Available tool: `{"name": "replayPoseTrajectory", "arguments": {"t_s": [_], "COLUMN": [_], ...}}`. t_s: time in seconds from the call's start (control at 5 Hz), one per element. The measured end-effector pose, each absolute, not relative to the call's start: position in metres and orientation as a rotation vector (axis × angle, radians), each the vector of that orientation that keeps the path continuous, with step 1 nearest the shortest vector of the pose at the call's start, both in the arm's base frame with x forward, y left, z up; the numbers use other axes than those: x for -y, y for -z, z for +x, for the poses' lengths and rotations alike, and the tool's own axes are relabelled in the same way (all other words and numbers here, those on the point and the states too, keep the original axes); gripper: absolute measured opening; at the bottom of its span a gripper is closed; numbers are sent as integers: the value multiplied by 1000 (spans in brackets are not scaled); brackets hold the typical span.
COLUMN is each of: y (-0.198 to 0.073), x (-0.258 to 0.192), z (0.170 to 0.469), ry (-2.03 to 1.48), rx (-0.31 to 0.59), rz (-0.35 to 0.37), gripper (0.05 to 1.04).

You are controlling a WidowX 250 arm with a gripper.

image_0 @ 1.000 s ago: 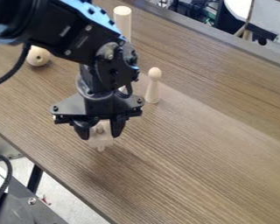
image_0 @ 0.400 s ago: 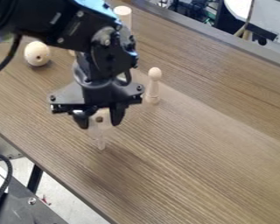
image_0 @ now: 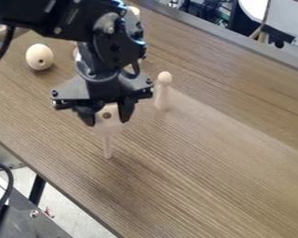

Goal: Remove the cube with the hole from the small pole and put it to the right

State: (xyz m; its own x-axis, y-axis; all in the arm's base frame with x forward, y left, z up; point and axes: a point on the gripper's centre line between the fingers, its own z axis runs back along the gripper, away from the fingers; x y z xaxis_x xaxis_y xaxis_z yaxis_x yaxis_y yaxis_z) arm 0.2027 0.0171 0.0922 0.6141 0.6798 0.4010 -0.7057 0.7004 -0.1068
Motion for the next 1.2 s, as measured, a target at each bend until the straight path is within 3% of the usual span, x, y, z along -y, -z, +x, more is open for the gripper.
{"name": "replayPoseTrajectory", "arguments": {"t_s": [0.6,1.2], "y": [-108,-76], "x": [4,32], "z": [231,233], "ry": [-666,-566], "rx": [481,414], "rz": [64,36], "gripper": [546,546]}}
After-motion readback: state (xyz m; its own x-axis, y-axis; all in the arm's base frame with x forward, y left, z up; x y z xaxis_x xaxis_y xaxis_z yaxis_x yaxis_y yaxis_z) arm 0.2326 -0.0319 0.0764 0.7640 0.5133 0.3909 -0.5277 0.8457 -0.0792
